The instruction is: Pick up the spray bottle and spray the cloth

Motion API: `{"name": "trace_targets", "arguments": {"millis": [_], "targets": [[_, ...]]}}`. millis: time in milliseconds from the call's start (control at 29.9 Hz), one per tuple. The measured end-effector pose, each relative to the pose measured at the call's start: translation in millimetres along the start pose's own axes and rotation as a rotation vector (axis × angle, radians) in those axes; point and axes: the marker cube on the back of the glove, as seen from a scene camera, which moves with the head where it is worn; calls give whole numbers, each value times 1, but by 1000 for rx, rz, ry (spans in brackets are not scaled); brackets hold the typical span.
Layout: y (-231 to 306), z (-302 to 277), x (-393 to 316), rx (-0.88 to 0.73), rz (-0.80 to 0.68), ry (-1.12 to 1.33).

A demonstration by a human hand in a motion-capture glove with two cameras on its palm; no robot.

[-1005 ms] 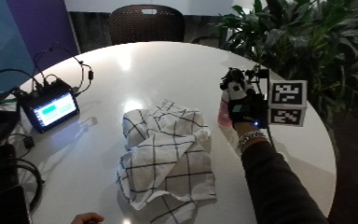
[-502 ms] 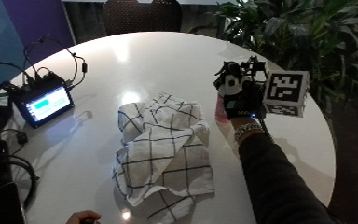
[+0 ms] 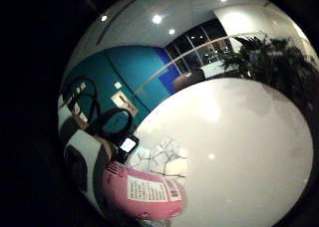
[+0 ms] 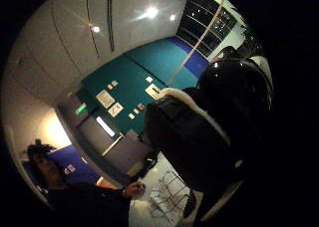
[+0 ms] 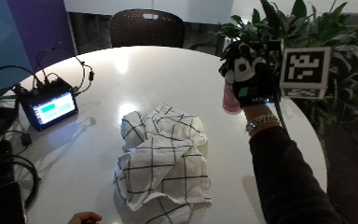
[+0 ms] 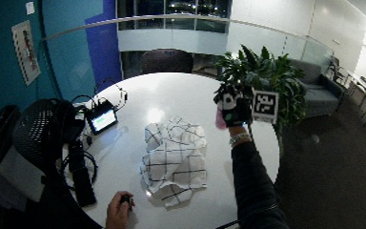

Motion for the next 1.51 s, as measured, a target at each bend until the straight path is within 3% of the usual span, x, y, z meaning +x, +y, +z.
{"name": "trace_targets", "arguments": {"millis": [502, 703, 871, 1105, 1306, 1507], "targets": [[-66, -31, -76, -281, -249, 308], [-62, -12, -102, -650, -298, 331], [-32, 12, -125, -964, -233, 416], [43, 65, -93, -1339, -238, 865], [93, 86, -75, -1505, -267, 1022], [110, 89, -62, -1571, -253, 1058]]}}
